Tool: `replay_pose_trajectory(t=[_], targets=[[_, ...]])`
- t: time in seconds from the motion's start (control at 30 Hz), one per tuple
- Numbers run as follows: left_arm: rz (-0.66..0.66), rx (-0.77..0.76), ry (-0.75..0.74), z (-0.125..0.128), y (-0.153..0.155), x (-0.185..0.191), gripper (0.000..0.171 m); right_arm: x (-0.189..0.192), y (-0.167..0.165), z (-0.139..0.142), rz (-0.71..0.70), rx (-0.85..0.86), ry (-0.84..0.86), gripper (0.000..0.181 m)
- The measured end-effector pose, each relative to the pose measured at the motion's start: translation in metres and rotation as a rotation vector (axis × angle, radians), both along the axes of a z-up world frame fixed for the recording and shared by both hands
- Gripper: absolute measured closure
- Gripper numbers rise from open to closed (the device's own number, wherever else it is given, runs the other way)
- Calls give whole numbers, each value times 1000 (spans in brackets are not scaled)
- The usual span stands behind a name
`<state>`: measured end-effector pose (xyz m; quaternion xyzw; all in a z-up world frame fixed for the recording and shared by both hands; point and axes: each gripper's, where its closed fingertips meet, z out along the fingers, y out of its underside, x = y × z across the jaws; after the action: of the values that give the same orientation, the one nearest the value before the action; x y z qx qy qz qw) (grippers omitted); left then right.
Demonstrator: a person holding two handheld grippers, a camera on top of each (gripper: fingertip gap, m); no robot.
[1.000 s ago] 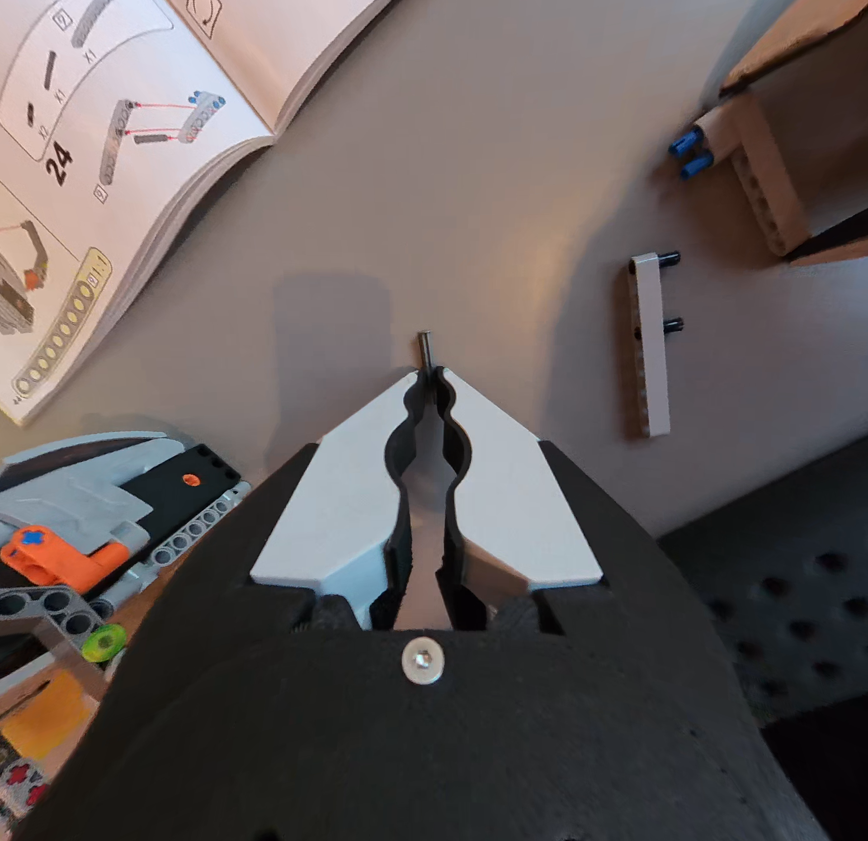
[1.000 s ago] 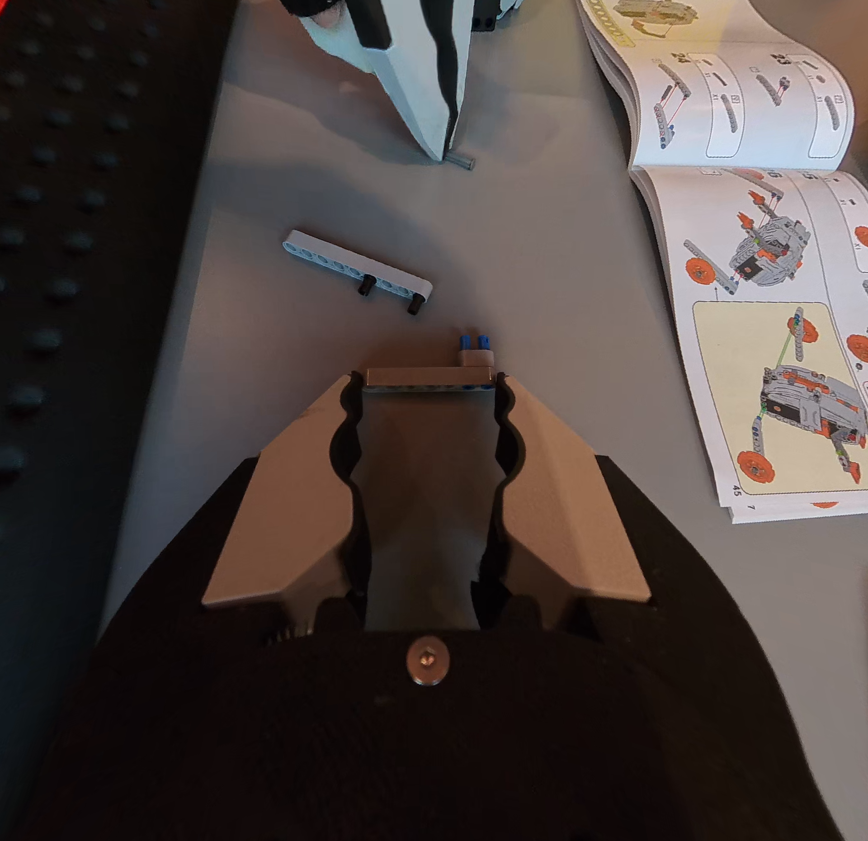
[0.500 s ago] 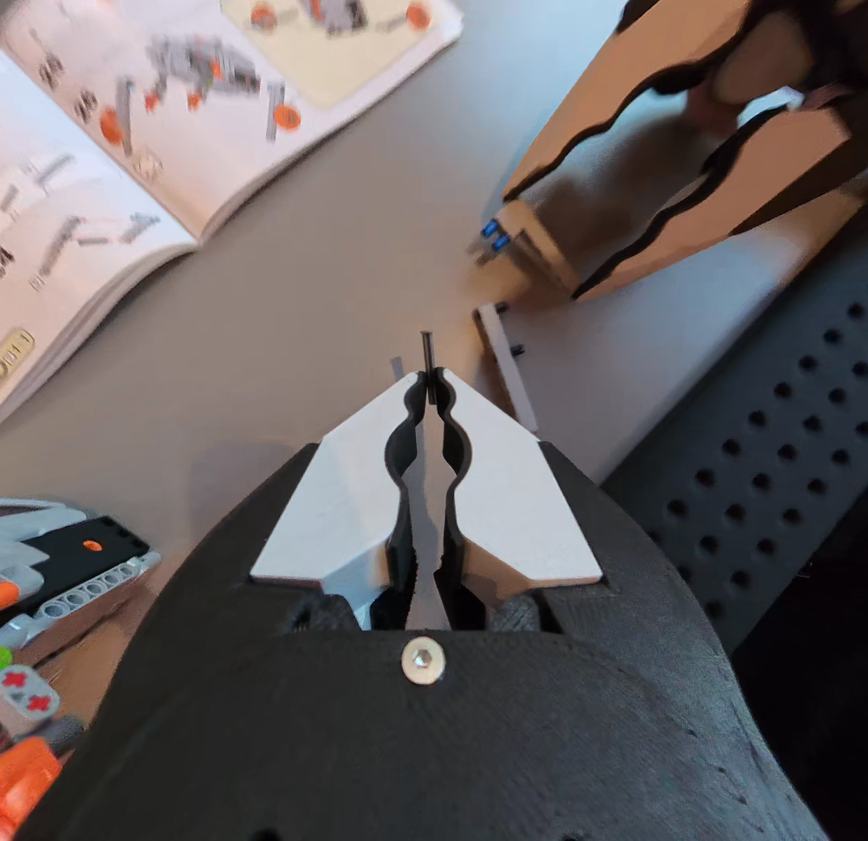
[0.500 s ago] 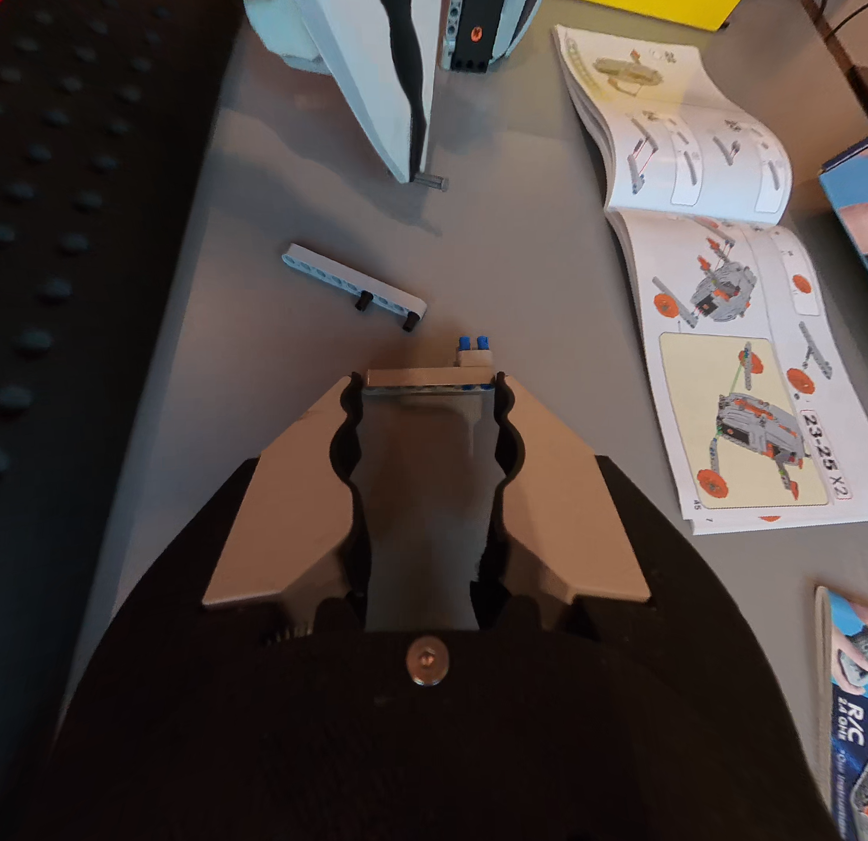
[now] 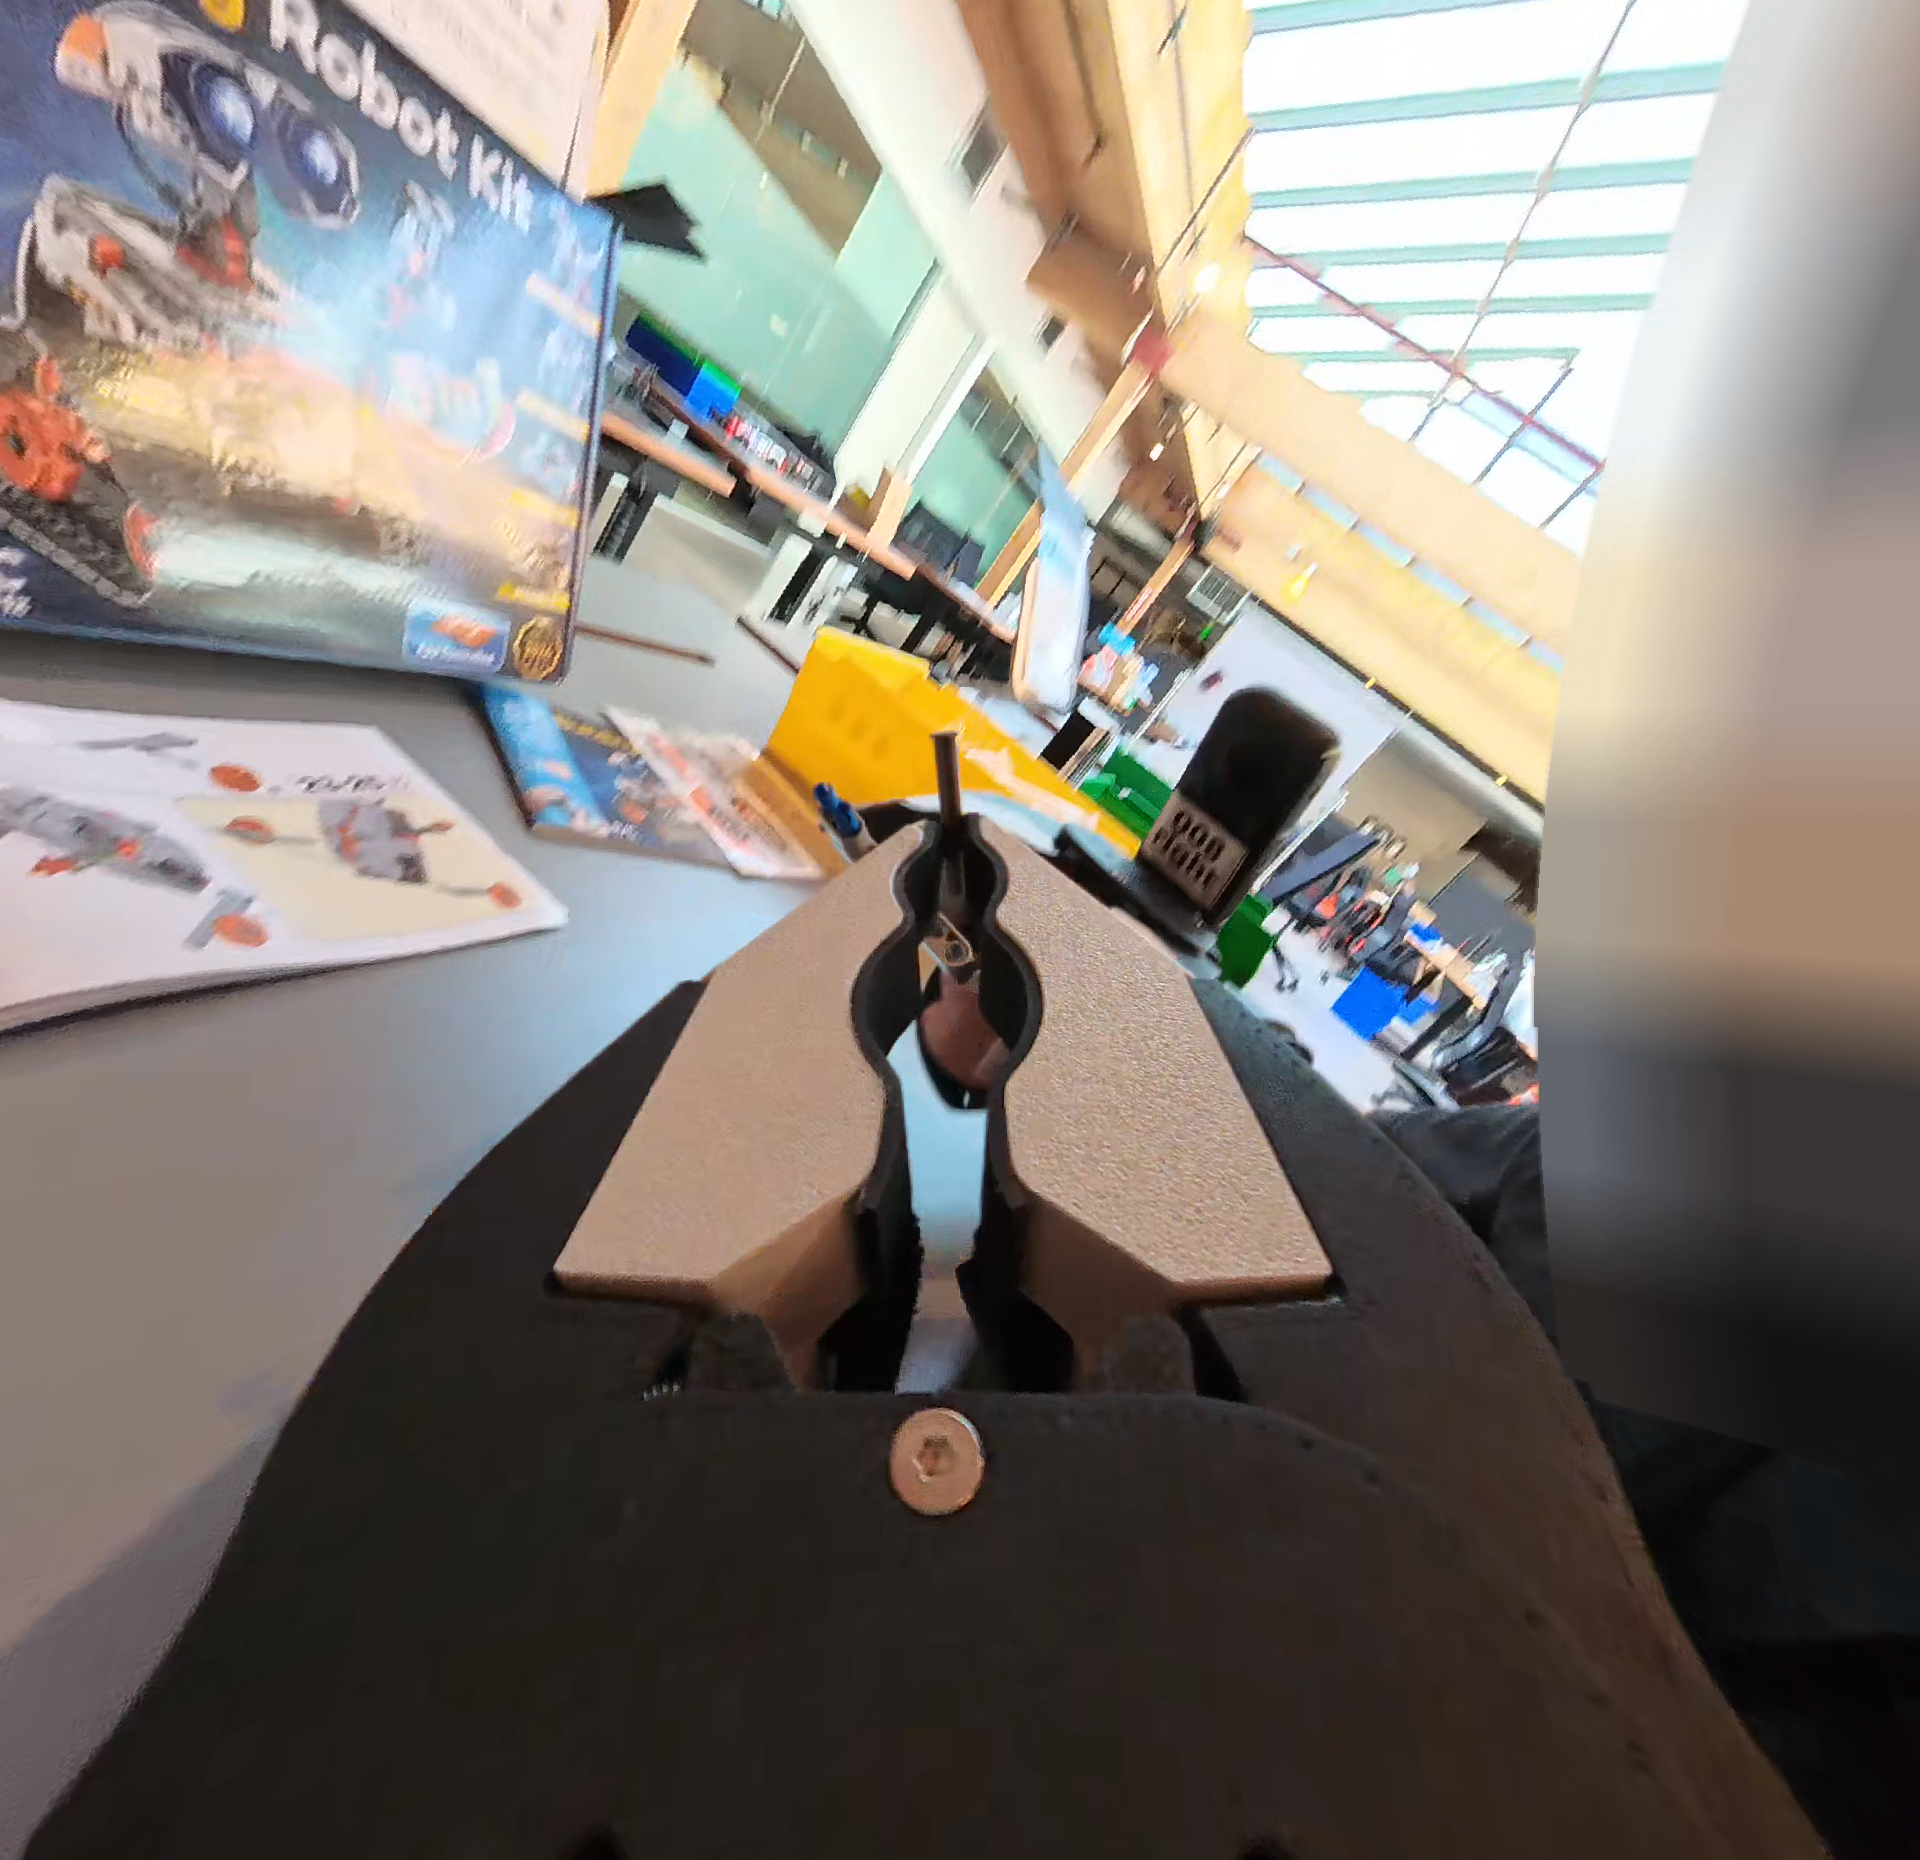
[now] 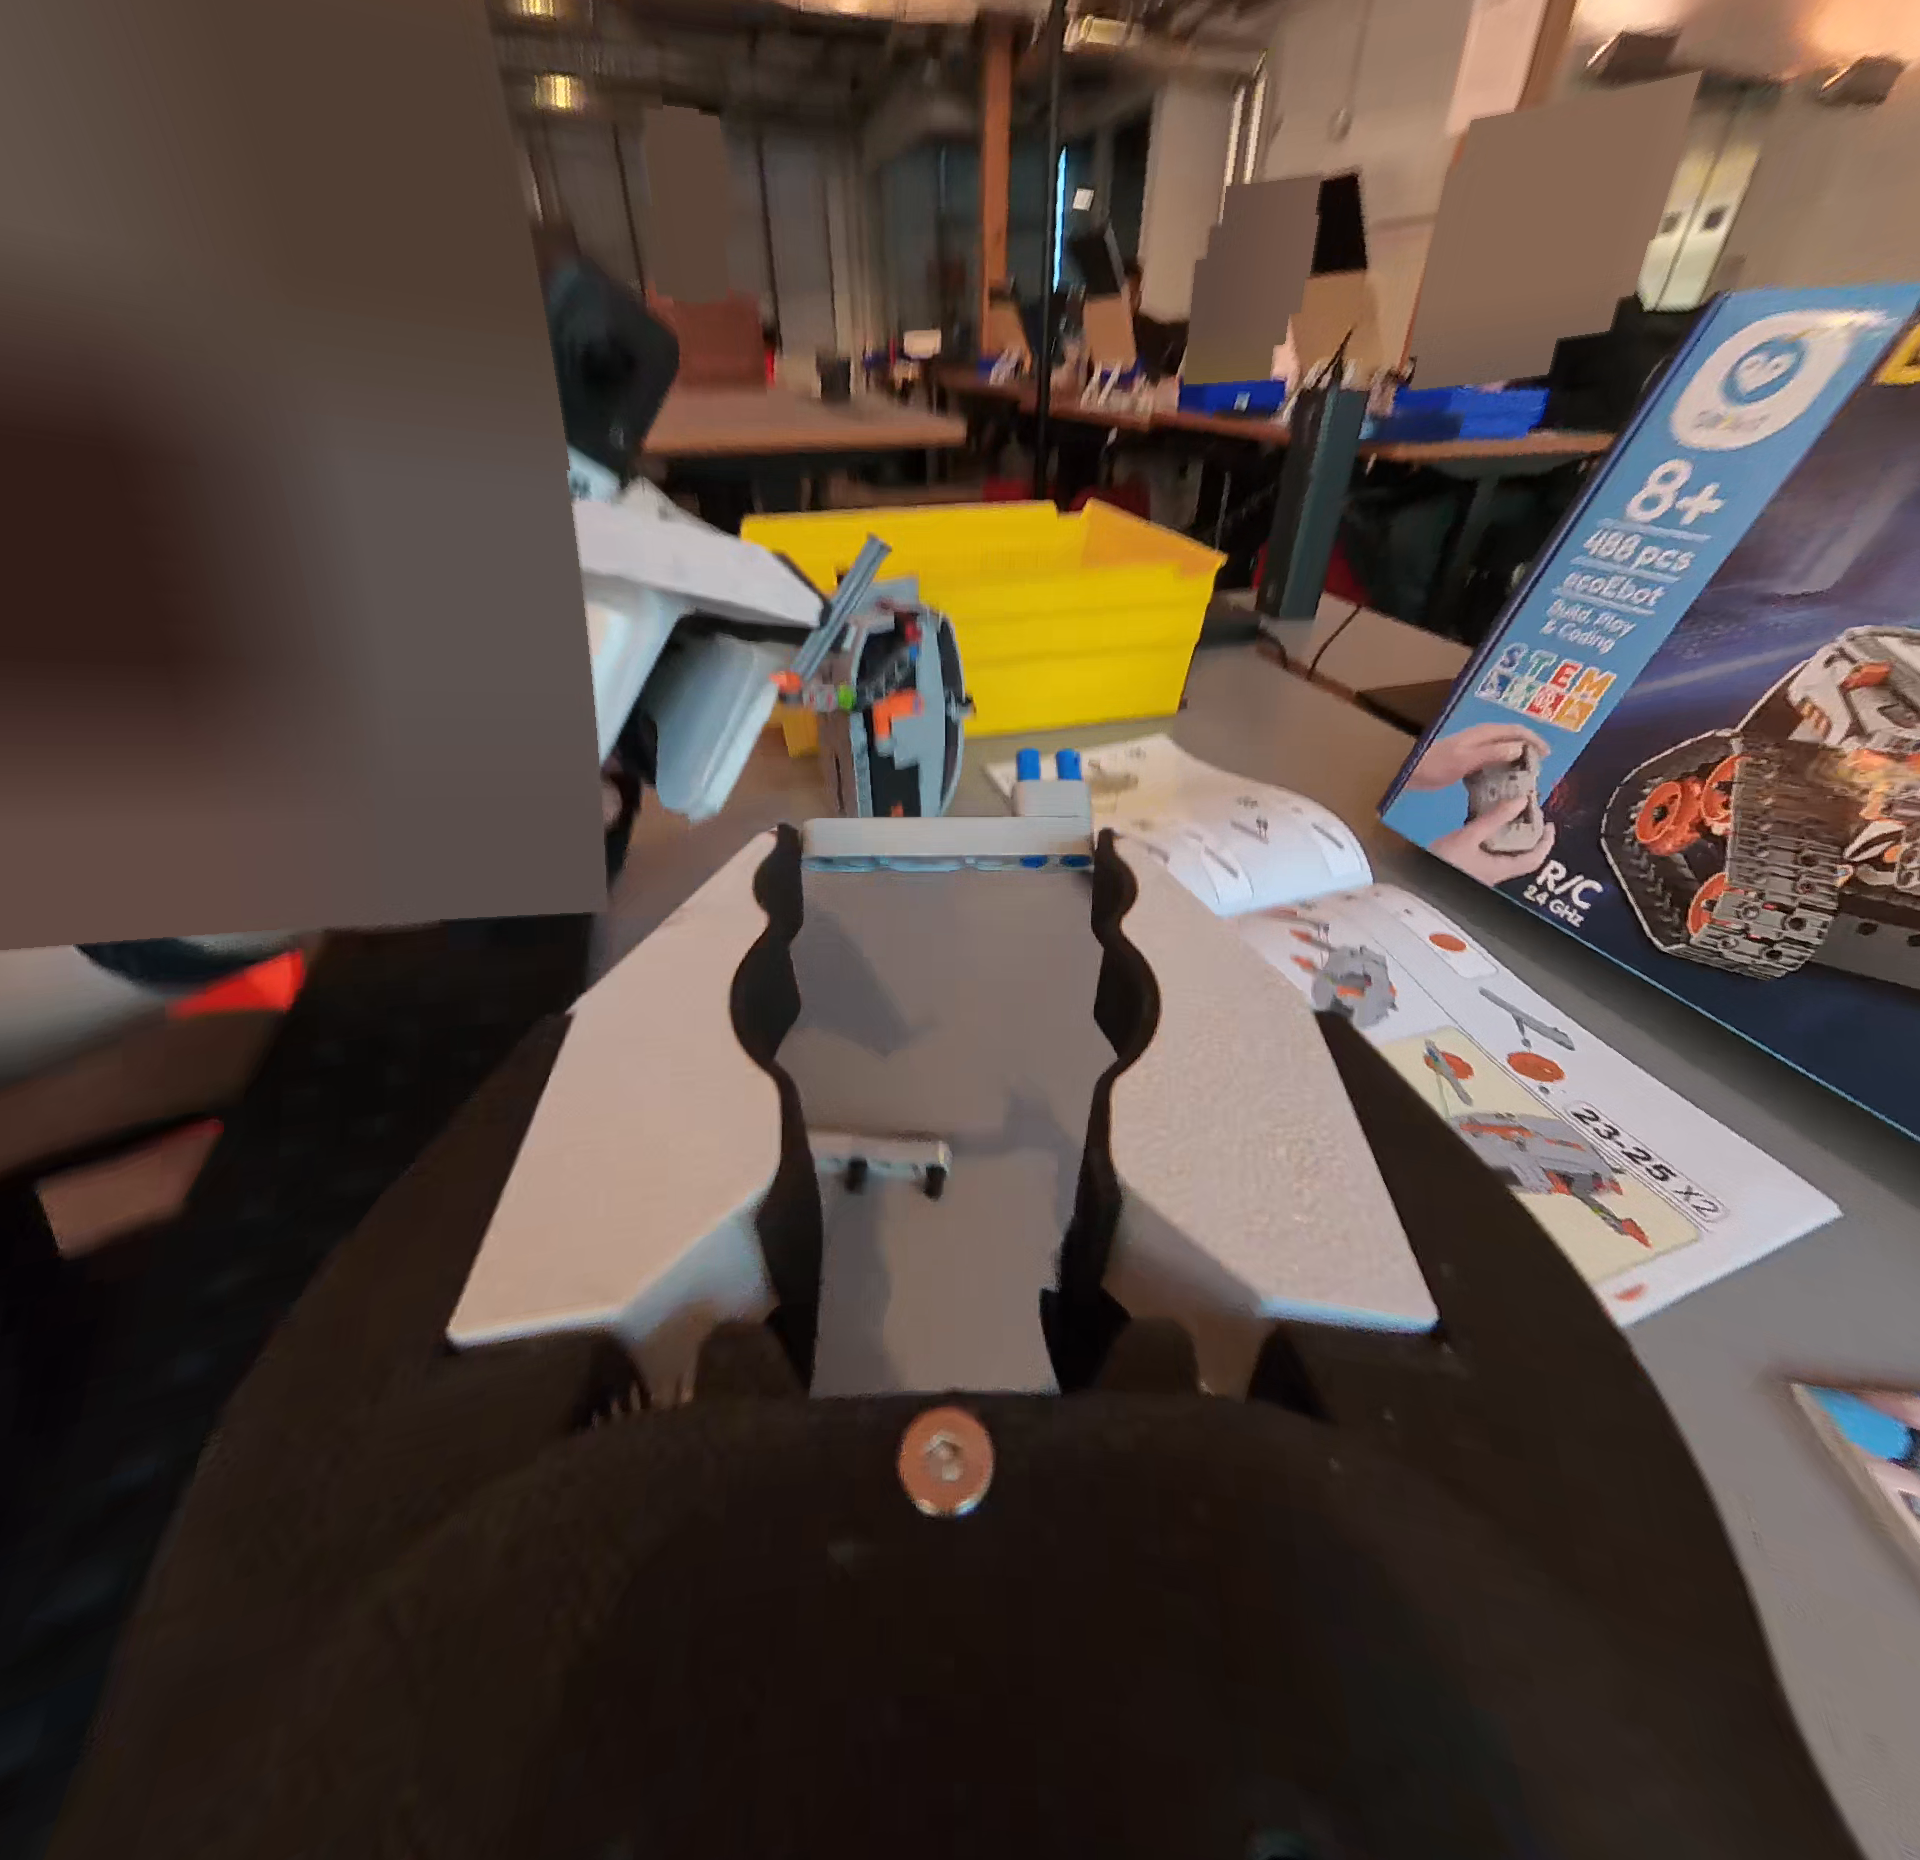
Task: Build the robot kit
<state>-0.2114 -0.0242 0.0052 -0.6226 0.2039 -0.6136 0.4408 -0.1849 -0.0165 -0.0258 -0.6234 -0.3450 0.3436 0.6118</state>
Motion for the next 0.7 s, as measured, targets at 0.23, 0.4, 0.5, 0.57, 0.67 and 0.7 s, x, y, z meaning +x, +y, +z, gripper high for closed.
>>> replay_pose_trajectory(t=[0.23,0.4,0.5,0.57,0.67,0.7], targets=[[12,148,-125,36,-21,23,171,12,-21,43,-28,204,135,127],[0,151,-185,39,-32,29,171,15,-28,52,-46,254,149,127],[9,178,-201,39,-40,32,171,15,-33,58,-55,300,149,127],[16,208,-205,41,-44,33,171,14,-38,61,-52,331,151,127],[4,220,-231,45,-49,33,170,13,-42,65,-60,365,155,127],[4,225,-248,47,-50,31,170,13,-45,67,-54,379,160,127]])
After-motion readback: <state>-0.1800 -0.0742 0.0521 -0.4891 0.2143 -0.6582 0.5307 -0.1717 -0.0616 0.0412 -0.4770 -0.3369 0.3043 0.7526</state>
